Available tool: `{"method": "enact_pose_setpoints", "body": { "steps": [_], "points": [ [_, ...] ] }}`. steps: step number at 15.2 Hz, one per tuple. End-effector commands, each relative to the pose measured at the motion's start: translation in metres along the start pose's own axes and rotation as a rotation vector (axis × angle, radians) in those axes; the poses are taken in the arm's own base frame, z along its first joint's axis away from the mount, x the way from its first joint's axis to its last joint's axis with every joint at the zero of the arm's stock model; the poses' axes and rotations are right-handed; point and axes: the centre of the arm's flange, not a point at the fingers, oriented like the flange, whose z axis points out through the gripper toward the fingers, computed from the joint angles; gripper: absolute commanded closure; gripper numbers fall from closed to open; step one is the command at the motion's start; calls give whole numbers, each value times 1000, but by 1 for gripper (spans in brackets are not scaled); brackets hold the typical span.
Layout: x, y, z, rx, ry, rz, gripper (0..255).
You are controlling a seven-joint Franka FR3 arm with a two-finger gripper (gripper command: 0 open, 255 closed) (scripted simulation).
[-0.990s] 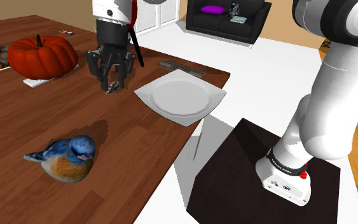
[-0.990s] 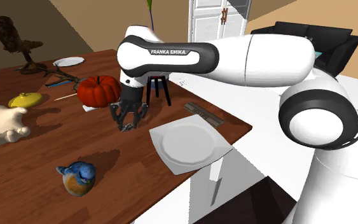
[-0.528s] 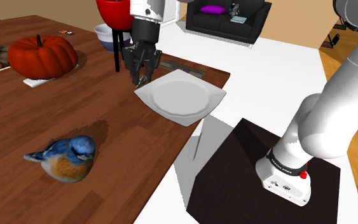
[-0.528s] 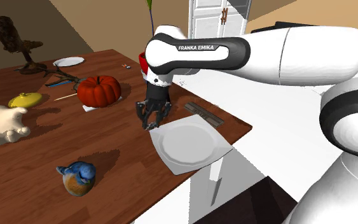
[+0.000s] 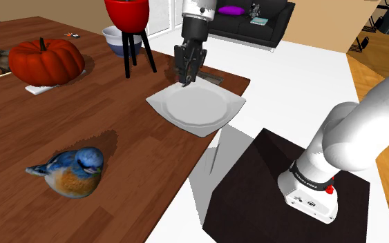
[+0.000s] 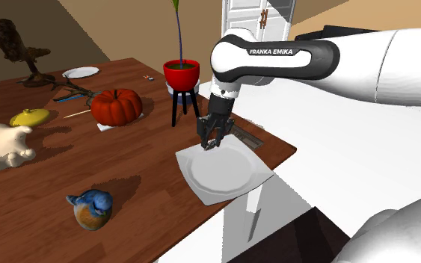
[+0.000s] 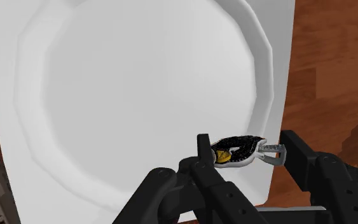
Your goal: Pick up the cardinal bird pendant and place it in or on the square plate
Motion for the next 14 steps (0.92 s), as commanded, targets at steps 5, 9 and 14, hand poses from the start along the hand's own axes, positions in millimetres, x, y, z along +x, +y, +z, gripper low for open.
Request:
{"method": "enact_pose_setpoints", "body": {
  "steps": [5,9,14],
  "points": [
    [-18,36,7,1,-1,-1,255],
    [-17,43,27,1,-1,-1,255],
    [-15,51,52,1,-1,-1,255]
  ]
}}
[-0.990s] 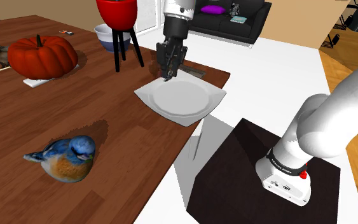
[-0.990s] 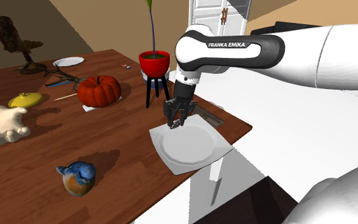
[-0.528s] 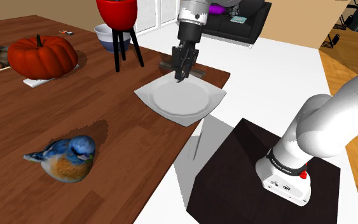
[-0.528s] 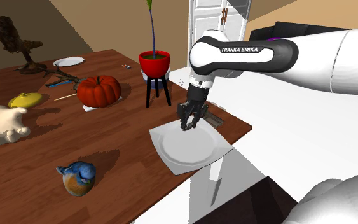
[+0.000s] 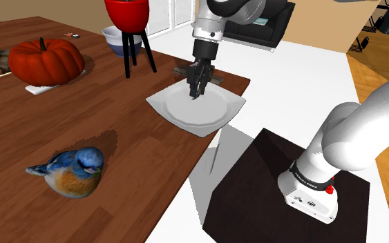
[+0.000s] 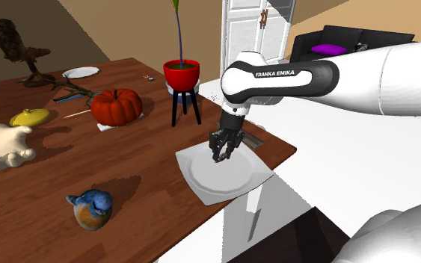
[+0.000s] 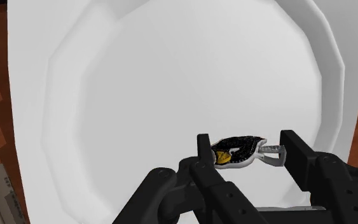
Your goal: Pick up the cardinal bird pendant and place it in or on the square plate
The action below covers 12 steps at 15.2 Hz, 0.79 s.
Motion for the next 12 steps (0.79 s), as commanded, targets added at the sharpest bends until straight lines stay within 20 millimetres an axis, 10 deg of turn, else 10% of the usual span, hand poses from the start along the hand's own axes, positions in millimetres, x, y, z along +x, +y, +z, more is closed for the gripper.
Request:
{"method": "enact_pose_setpoints", "body": {
  "steps": [1,8,9,12],
  "points": [
    [1,3,10,0,0,0,255],
    [1,3,10,0,0,0,255],
    [1,3,10,0,0,0,0],
    [1,3,10,0,0,0,0]
  ]
}}
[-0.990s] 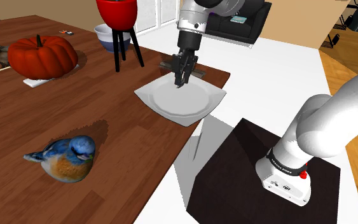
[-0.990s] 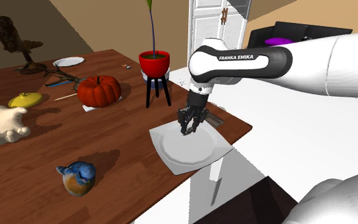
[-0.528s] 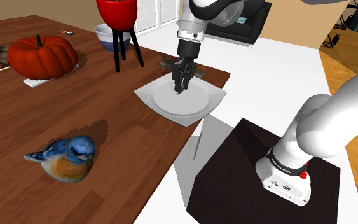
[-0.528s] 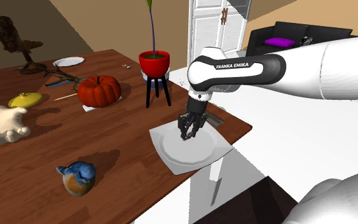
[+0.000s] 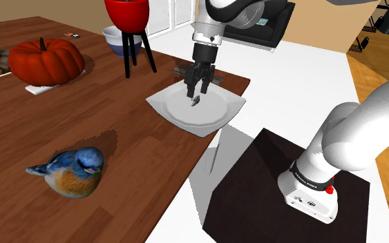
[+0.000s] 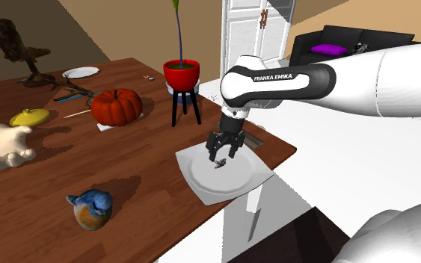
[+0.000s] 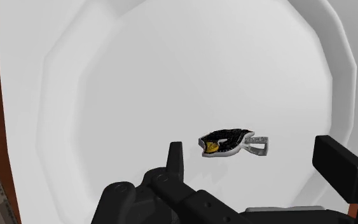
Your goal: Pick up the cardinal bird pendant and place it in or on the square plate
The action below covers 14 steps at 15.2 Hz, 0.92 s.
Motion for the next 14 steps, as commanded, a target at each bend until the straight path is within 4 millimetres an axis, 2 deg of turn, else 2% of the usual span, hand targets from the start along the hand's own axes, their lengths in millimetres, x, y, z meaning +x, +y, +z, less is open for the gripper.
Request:
{"method": "enact_pose_setpoints", "body": {
  "steps": [1,2,6,14],
  "points": [
    [0,0,0,0,0,0,0],
    [0,0,0,0,0,0,0],
    [0,0,-50,0,0,0,0],
    [0,0,-50,0,0,0,0]
  ]
}}
